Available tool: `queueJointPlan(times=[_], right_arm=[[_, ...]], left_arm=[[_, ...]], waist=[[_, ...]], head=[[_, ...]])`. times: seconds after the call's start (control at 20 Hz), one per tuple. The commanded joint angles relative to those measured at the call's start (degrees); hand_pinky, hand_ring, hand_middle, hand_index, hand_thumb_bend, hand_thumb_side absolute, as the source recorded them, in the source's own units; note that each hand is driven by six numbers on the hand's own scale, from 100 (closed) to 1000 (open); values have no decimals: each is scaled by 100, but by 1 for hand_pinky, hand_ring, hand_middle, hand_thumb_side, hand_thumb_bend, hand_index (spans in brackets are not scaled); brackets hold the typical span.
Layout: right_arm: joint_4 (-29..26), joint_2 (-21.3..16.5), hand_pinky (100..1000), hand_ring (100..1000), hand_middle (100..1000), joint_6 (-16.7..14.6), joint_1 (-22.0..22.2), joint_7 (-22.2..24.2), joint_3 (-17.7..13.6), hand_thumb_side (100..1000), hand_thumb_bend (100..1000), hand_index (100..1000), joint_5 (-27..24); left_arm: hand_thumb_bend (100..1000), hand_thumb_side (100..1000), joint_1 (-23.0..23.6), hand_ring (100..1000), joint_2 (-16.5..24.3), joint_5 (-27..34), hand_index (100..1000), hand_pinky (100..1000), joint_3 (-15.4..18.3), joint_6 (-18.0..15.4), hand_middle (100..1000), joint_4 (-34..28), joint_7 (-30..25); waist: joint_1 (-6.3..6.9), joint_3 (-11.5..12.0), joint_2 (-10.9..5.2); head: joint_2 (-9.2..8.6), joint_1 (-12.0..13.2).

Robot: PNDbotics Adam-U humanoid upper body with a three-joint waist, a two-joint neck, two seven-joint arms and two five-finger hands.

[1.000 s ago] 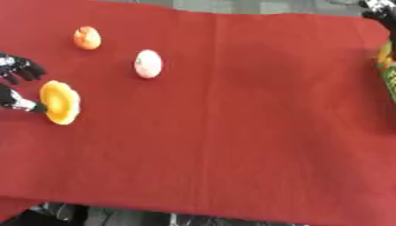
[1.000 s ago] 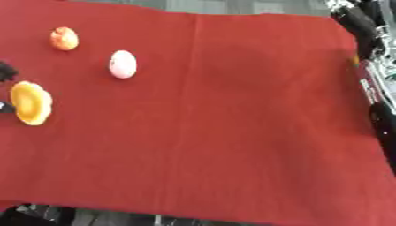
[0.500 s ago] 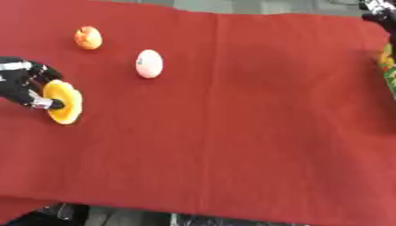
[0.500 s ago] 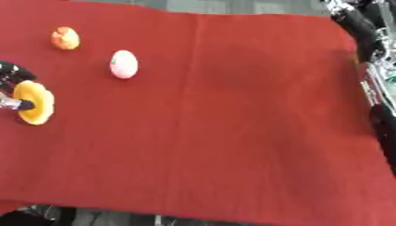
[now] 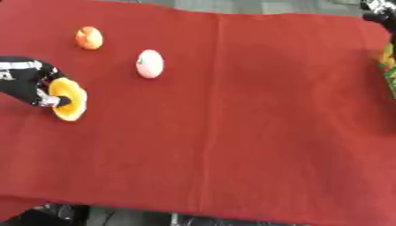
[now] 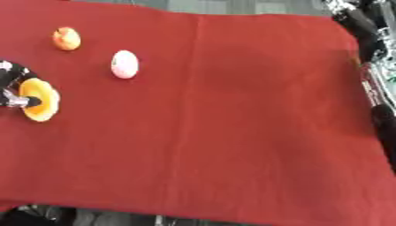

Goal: Pick up the objects with one hand, pass them to the other hand, and then place them into the box on the other side of the table.

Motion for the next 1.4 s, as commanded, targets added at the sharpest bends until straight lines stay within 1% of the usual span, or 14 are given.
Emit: queueJointPlan(times=[0.05,0.1,0.2,0.25,0.3,0.35,0.4,0.6,0.85,1.05,1.4], right_arm=[[-53,-87,792,758,708,-29,-79,10,-38,449,499,780,-10],[-52,-87,792,758,708,-31,-72,6,-41,450,498,780,-12],[-52,-91,792,758,707,-35,-56,-6,-48,450,498,780,-16],[-52,-93,792,758,707,-36,-48,-12,-51,451,497,780,-20],[-51,-95,792,757,705,-37,-42,-19,-55,451,497,779,-23],[-50,-96,792,757,705,-39,-39,-26,-58,451,497,779,-29],[-50,-98,792,757,705,-40,-37,-29,-57,452,505,779,-33],[-52,-100,792,757,705,-38,-42,-17,-43,454,493,780,-45],[-62,-121,793,758,716,-38,-38,-8,-44,455,492,781,-40],[-66,-130,794,759,719,-37,-40,-7,-44,465,468,781,-42],[-81,-160,795,759,720,-41,-41,-2,-42,467,457,782,-40]], left_arm=[[303,199,-85,821,156,-205,675,806,-49,-43,718,-99,-223],[285,167,-82,815,178,-290,644,800,-53,-64,710,-118,-292],[248,100,-66,810,219,-446,613,796,-63,-105,702,-142,-403],[231,100,-56,807,233,-504,602,794,-72,-126,699,-147,-425],[216,100,-45,793,246,-542,572,786,-82,-149,685,-153,-435],[215,100,-35,791,258,-559,568,784,-91,-172,683,-165,-440],[220,100,-30,769,267,-561,535,772,-93,-186,660,-180,-443],[226,100,-33,742,287,-514,475,757,-65,-133,624,-340,-445],[221,100,-30,728,350,-326,457,750,8,-126,600,-687,-439],[232,100,-17,719,443,-214,451,745,80,-86,586,-1046,-374],[235,100,2,667,541,-98,434,710,268,50,534,-1563,2]], waist=[[81,-7,-102],[82,-6,-104],[85,-6,-105],[87,-6,-107],[88,-5,-108],[90,-4,-110],[90,-3,-113],[87,3,-129],[78,17,-144],[75,38,-154],[67,61,-175]], head=[[35,36],[35,37],[35,42],[35,46],[35,50],[35,52],[35,53],[35,60],[35,50],[35,30],[35,4]])
